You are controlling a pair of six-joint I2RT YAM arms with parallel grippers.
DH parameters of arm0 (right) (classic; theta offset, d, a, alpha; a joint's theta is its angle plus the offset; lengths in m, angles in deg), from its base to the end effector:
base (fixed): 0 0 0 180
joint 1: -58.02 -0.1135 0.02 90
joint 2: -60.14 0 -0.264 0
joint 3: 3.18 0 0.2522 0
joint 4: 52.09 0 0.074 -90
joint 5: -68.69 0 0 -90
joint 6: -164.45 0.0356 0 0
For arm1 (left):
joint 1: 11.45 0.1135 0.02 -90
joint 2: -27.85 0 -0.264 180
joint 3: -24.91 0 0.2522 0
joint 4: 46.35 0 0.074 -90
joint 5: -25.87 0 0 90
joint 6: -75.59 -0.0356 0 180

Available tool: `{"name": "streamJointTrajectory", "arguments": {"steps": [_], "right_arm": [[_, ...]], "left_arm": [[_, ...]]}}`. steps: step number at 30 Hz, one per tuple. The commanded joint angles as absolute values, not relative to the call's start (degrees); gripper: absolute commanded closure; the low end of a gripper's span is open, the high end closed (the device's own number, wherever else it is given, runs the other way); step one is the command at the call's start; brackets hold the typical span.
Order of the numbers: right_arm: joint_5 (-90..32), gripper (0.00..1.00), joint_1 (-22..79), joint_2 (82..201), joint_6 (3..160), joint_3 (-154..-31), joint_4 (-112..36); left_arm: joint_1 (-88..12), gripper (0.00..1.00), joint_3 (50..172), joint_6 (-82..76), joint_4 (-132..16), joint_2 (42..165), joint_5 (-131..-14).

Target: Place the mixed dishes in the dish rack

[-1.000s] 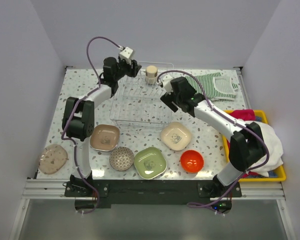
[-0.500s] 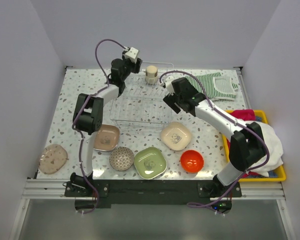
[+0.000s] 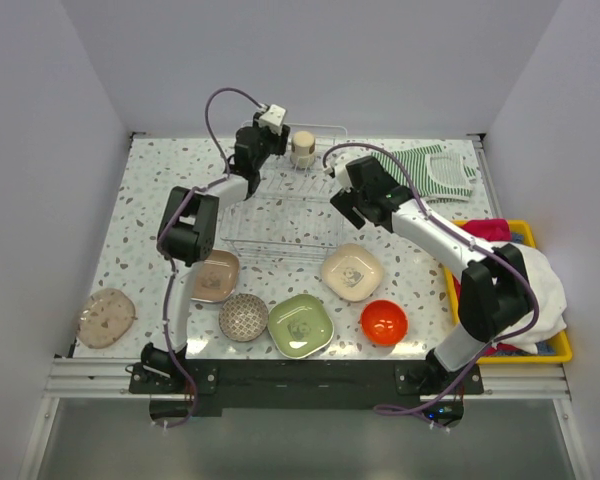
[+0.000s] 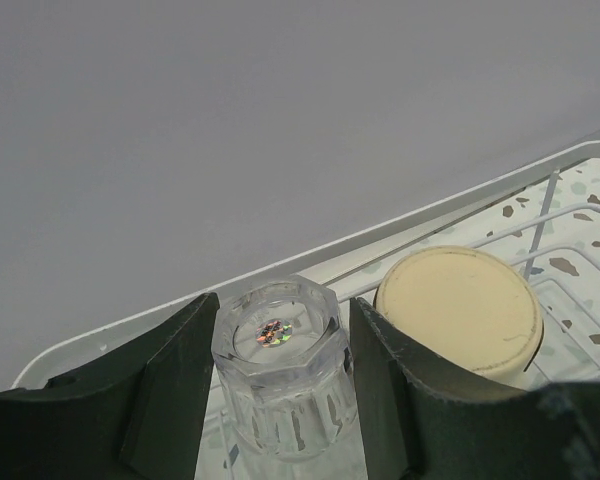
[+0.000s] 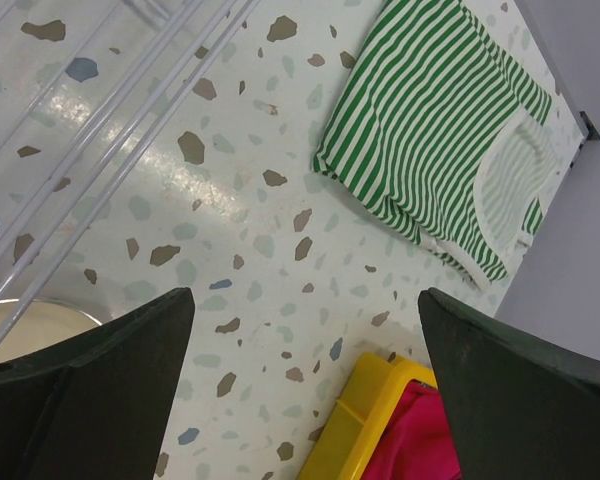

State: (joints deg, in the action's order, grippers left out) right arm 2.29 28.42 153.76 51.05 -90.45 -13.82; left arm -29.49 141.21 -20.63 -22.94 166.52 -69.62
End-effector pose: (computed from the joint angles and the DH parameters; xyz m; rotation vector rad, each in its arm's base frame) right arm 0.3229 0.1670 0.2742 -0.8458 2.1464 -0.4275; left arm 0.5323 -0.1769 0.1938 0.4012 1.5050 -0.2373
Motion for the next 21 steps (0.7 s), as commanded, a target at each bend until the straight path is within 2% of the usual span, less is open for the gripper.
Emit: {"name": "streamJointTrajectory", "arguments": {"steps": [1,4,7,8,11,14,21], "right_arm": [[4.0,0.01,28.7,152.5,51.2,-89.5,-13.0],[4.2,0.01,28.7,152.4,51.2,-89.4,-12.9],[4.3,0.01,28.8,152.2,51.2,-89.4,-13.0],[4.3,0.01,28.8,152.2,51.0,-89.4,-13.0],[4.3,0.01,28.8,152.1,50.7,-89.2,-13.2],[4.5,0.01,28.8,152.0,50.7,-89.1,-13.5],[4.6,0.01,28.8,151.1,50.5,-88.7,-13.5]], "left_arm": [[-29.8,0.96,142.3,-19.0,-19.0,166.4,-65.3],[-29.8,0.92,141.6,-18.9,-19.7,166.5,-64.5],[-29.9,0.80,140.9,-18.7,-19.8,166.1,-64.3],[-29.8,0.65,140.6,-18.6,-19.9,166.0,-64.3],[-29.8,0.49,140.2,-18.3,-21.1,165.2,-64.3],[-29.8,0.39,139.9,-18.5,-22.4,164.8,-64.3],[-29.8,0.28,139.3,-18.8,-25.1,162.9,-64.3]]}}
